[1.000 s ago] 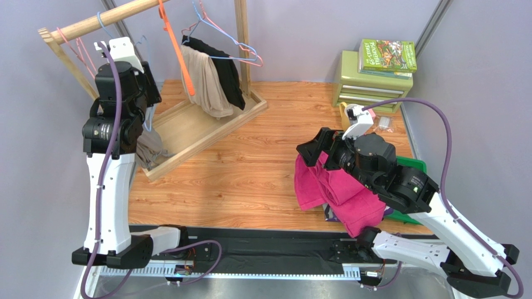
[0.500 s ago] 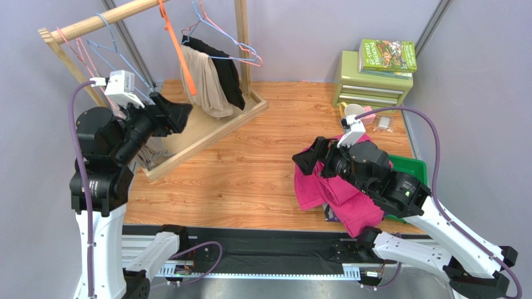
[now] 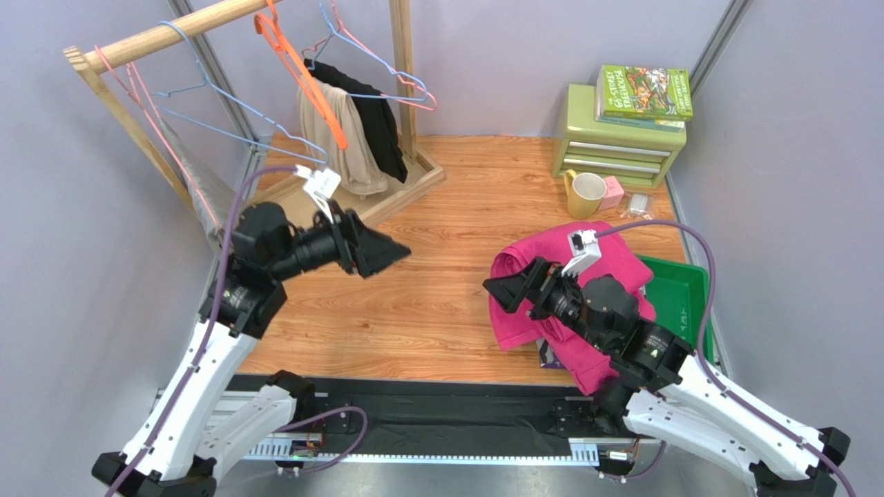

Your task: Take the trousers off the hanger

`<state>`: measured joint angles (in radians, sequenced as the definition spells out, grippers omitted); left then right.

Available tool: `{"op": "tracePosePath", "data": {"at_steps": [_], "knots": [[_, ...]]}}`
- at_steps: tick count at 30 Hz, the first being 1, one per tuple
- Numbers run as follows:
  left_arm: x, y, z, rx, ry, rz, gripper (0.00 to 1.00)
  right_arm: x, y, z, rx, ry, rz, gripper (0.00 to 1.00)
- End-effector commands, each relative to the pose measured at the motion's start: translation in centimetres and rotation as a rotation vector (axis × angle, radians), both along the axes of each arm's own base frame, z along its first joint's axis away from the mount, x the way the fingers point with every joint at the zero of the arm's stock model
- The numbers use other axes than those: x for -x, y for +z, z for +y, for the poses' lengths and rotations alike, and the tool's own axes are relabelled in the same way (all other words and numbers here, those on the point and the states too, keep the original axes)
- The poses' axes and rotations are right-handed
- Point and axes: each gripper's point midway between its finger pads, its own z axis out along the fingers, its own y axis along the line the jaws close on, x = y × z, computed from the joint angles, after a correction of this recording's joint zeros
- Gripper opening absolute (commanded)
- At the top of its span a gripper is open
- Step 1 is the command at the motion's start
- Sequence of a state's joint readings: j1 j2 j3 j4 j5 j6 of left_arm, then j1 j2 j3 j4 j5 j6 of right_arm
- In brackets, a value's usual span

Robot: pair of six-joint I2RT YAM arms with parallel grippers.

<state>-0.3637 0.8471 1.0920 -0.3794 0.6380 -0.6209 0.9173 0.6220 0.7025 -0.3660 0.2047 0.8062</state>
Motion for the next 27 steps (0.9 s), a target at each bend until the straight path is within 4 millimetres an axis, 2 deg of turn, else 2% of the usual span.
{"op": "tracePosePath", "data": {"at_steps": [1, 2, 4, 5, 6, 7, 8, 9, 10, 11, 12, 13, 15, 16, 18, 19, 20, 21, 22, 23, 25, 27], "knots": [[3.7, -1.5, -1.7, 0.080, -0.131, -0.037, 0.84, 0.1, 3.1, 0.6, -0.232, 0.008, -0.086, 0.99], [3.8, -3.7, -2.1, 0.090, -0.141, 0.010, 0.84, 0.3, 1.5, 0.4, -0.244, 0.001, -0.068, 0.99], [5.3, -4.9, -2.2, 0.116, -0.170, 0.023, 0.84, 0.2, 1.3, 0.2, -0.299, -0.012, -0.085, 0.99], [5.5, -7.0, -2.3, 0.127, -0.173, 0.075, 0.84, 0.3, -0.2, 0.0, -0.314, -0.021, -0.073, 1.00], [6.4, -7.1, -2.1, 0.148, -0.183, 0.062, 0.84, 0.3, -0.7, -0.2, -0.329, -0.028, -0.070, 1.00], [6.7, -9.5, -2.1, 0.143, -0.185, 0.109, 0.85, 0.3, -1.1, -0.3, -0.345, -0.035, -0.070, 1.00], [7.1, -10.0, -2.0, 0.163, -0.182, 0.128, 0.85, 0.5, -1.1, -0.8, -0.371, -0.040, -0.079, 1.00], [7.8, -10.2, -1.6, 0.180, -0.183, 0.117, 0.85, 0.4, -2.9, -1.0, -0.369, -0.058, -0.052, 1.00], [8.0, -10.4, -1.5, 0.194, -0.182, 0.103, 0.85, 0.4, -3.2, -1.1, -0.386, -0.064, -0.052, 1.00], [8.2, -12.2, -1.4, 0.191, -0.177, 0.138, 0.86, 0.5, -3.2, -1.6, -0.411, -0.079, -0.063, 1.00], [8.8, -12.2, -1.1, 0.205, -0.180, 0.119, 0.86, 0.4, -4.8, -1.8, -0.408, -0.092, -0.038, 1.00], [8.9, -13.7, -1.0, 0.200, -0.177, 0.144, 0.86, 0.4, -5.6, -2.0, -0.400, -0.104, -0.024, 1.00], [9.7, -14.3, -0.7, 0.223, -0.185, 0.139, 0.86, 0.4, -6.6, -2.6, -0.398, -0.124, -0.017, 1.00], [9.8, -15.8, -0.7, 0.220, -0.184, 0.161, 0.87, 0.5, -8.5, -2.8, -0.354, -0.136, 0.017, 1.00], [10.4, -16.4, -0.5, 0.242, -0.193, 0.155, 0.87, 0.6, -9.4, -3.2, -0.344, -0.149, 0.028, 1.00], [10.4, -17.9, -0.6, 0.246, -0.194, 0.187, 0.87, 0.7, -11.0, -3.3, -0.317, -0.157, 0.055, 1.00], [10.7, -17.9, -0.5, 0.262, -0.199, 0.170, 0.87, 0.8, -11.0, -3.4, -0.328, -0.155, 0.054, 1.00], [10.9, -18.3, -0.4, 0.270, -0.206, 0.173, 0.87, 0.8, -11.8, -3.5, -0.315, -0.160, 0.068, 1.00], [10.9, -19.6, -0.5, 0.275, -0.205, 0.207, 0.87, 0.9, -12.7, -3.5, -0.305, -0.162, 0.083, 1.00], [11.3, -19.2, -0.4, 0.301, -0.216, 0.170, 0.87, 1.0, -13.0, -3.6, -0.306, -0.164, 0.088, 1.00], [11.3, -21.1, -0.5, 0.311, -0.222, 0.207, 0.87, 1.1, -14.1, -3.8, -0.292, -0.172, 0.111, 1.00], [11.6, -21.9, -0.7, 0.315, -0.248, 0.233, 0.87, 1.3, -14.6, -3.8, -0.278, -0.168, 0.126, 1.00]]}}
